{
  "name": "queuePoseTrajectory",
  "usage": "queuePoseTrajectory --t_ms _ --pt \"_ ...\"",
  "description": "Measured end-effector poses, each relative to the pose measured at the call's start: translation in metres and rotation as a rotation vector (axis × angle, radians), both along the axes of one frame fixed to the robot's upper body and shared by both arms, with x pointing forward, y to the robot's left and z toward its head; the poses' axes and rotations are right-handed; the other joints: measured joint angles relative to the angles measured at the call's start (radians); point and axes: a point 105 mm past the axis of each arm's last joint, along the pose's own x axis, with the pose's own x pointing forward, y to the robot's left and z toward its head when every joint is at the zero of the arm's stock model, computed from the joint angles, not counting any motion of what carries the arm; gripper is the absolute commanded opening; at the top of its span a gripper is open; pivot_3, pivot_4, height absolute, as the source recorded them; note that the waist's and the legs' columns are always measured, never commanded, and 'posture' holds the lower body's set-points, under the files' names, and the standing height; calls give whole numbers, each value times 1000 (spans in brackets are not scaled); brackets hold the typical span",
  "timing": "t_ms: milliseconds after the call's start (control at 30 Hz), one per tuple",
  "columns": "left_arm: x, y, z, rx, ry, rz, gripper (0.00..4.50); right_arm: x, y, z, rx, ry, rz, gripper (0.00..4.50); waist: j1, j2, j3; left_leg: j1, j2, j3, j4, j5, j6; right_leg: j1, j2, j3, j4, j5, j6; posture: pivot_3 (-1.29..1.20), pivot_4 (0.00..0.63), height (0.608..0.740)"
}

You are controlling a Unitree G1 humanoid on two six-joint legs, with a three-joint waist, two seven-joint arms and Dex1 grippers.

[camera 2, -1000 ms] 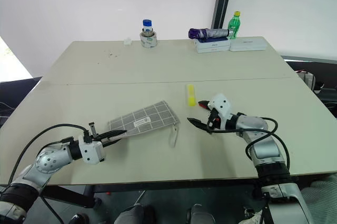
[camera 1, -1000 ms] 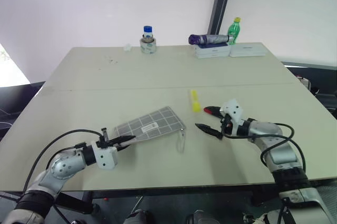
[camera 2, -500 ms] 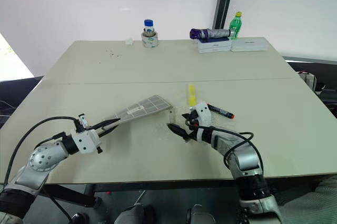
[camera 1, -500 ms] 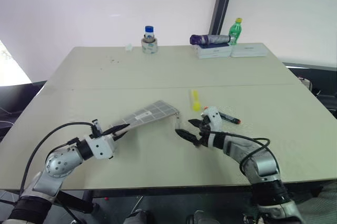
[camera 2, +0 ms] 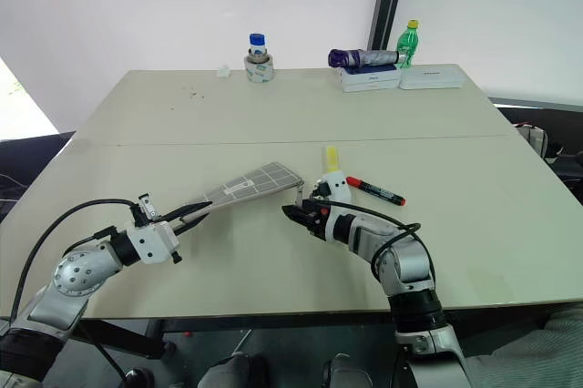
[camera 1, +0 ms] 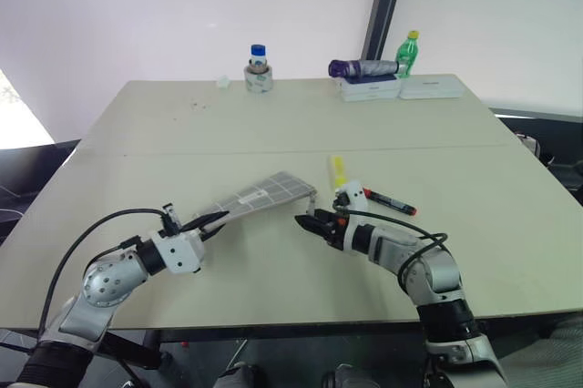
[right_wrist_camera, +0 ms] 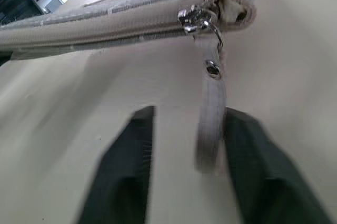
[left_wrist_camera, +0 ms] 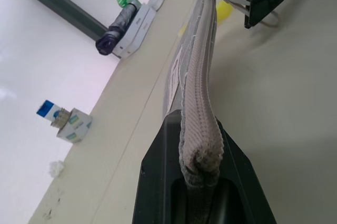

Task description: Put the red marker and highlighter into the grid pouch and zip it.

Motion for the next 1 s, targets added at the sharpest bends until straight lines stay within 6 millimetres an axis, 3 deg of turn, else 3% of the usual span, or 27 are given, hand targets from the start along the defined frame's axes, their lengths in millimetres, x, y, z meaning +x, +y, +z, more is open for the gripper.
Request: queuePoseTrajectory --t_ms 33,233,400,667,867,1000 --pt "0 0 0 0 0 0 0 0 0 1 -1 -2 0 54 0 0 0 0 0 0 0 0 0 0 0 0 0 0 0 0 150 740" --pt "1 -1 -1 -3 6 8 0 2 4 11 -79 -106 6 54 -2 0 0 0 0 0 0 0 0 -1 0 0 0 0 0 0 150 740" --pt "7 -4 -5 -18 17 52 0 -7 17 14 -395 -392 187 54 -1 0 0 0 0 0 0 0 0 -1 0 0 0 0 0 0 150 740" --pt "11 -17 -1 -44 -4 52 0 -10 54 38 -445 -653 332 54 -1 -1 0 0 0 1 0 3 -5 -1 1 0 0 0 0 0 150 740" --pt "11 -18 -4 -25 -9 59 0 -20 73 35 -463 -737 465 54 1 -1 0 0 0 1 1 3 -5 0 0 0 0 0 0 0 150 740" --pt "14 -21 -1 -47 -19 70 0 -32 95 48 -460 -869 583 54 -1 -1 0 0 0 1 0 3 -5 -1 1 0 0 0 0 0 150 740"
